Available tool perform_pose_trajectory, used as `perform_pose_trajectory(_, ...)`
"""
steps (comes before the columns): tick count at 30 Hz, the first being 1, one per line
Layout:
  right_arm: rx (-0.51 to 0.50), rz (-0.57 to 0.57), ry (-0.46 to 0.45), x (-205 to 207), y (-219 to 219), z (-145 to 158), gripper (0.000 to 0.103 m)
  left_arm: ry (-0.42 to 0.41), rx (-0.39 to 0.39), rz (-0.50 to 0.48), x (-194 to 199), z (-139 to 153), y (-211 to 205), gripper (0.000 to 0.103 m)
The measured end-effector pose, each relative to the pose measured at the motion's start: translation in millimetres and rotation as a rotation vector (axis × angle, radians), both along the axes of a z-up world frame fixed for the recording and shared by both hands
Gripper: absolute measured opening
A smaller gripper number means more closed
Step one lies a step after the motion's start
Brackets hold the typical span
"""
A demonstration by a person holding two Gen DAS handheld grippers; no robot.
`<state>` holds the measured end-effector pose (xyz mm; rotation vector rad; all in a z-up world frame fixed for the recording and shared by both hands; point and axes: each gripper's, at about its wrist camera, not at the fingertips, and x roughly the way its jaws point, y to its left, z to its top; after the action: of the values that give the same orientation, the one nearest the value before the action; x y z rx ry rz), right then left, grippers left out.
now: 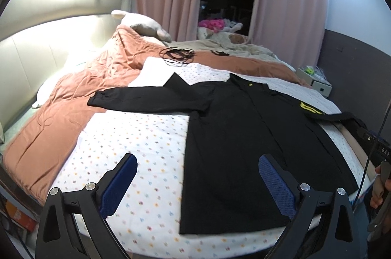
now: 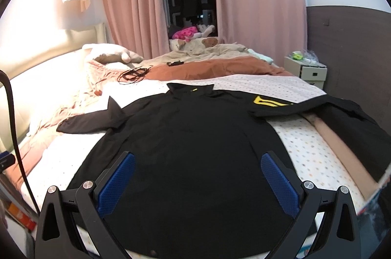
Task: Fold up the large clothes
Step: 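Move the left tool toward the black jacket's sleeve and open it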
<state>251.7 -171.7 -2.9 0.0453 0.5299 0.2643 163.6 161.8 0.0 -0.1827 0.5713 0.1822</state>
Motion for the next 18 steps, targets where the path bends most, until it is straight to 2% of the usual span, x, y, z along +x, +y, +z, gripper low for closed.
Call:
perform_pose_trajectory(6,-0.060,0.046,0.015,37,37,-8,0.103,0.037,-0.057,0.064,30,-9,35,0.096)
perform_pose_trajectory(11,-0.061,0.091,0.049,68,66,-17,0.103,0.050,-0.099,0.118,48,-17,68,0.093)
perform_pose_trajectory(18,-0.084,0.127,0.115,118,109,-32,0.101,0.078,-0.164,0.202,77,-35,124,0.084)
